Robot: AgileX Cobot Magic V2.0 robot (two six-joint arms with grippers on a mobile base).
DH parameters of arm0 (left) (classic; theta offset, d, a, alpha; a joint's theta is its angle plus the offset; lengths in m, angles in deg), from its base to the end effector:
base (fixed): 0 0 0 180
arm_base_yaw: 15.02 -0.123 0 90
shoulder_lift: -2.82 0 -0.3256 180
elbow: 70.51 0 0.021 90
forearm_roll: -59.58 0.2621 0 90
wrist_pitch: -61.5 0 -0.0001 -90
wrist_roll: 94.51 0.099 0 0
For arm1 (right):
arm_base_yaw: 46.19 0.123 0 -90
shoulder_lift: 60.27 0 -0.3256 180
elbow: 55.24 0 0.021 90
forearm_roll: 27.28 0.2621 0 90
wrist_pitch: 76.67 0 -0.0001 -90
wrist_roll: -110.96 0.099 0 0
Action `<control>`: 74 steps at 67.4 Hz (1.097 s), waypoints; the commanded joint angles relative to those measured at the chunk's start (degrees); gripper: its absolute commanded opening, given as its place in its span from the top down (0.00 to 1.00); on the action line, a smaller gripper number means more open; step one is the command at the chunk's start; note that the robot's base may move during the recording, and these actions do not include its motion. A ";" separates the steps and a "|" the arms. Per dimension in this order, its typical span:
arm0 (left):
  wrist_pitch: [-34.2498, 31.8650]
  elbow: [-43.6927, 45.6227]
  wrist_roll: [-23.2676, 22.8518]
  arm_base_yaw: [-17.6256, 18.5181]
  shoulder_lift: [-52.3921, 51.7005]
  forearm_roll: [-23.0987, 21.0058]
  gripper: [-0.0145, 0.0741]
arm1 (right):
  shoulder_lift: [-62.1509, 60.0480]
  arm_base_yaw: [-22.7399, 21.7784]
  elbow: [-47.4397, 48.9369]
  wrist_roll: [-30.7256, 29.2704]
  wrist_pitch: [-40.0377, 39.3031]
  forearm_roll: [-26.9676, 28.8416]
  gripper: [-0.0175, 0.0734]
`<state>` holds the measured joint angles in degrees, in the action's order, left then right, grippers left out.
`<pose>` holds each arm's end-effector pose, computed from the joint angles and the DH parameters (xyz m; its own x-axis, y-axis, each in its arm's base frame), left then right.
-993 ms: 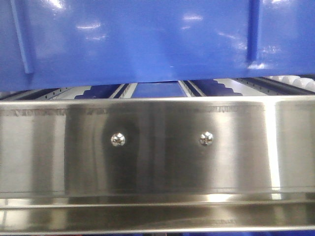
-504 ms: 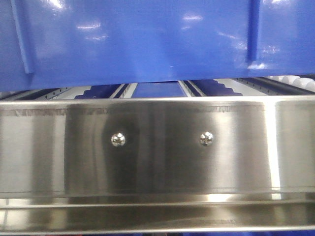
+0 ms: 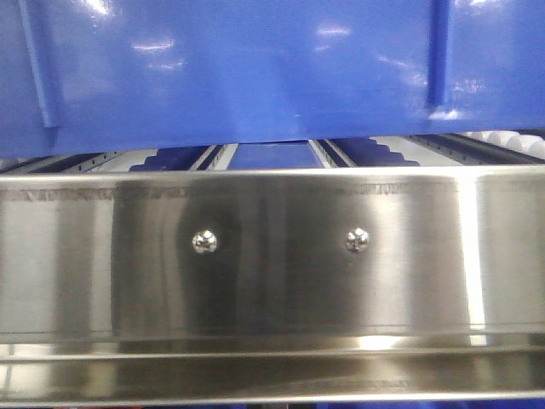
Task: Move blue bin to conveyor side
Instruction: 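Pull the gripped blue bin off the rollers toward the robot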
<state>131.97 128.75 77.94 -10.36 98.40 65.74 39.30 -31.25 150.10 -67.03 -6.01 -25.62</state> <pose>0.3351 -0.0173 0.4471 -0.8315 -0.0276 -0.5548 -0.0542 0.9980 0.0316 0.3447 0.0948 0.4545 -0.8017 -0.1677 -0.5737 -0.2373 0.9702 0.0480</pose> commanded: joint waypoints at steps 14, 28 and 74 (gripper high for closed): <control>-0.50 -0.74 -0.11 0.10 0.19 -0.39 0.71 | -0.26 0.02 0.40 0.08 -0.70 -0.43 0.84; -0.50 -0.74 -0.11 0.10 0.19 0.49 0.83 | -0.26 0.02 0.40 0.08 -0.70 -0.94 0.89; -0.50 -0.62 -0.11 0.10 -10.18 2.02 0.85 | -10.88 0.02 0.51 0.08 -0.70 -1.66 0.89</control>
<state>134.13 127.30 77.95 -10.36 91.45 65.74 32.32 -31.15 149.46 -66.49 -3.75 -26.11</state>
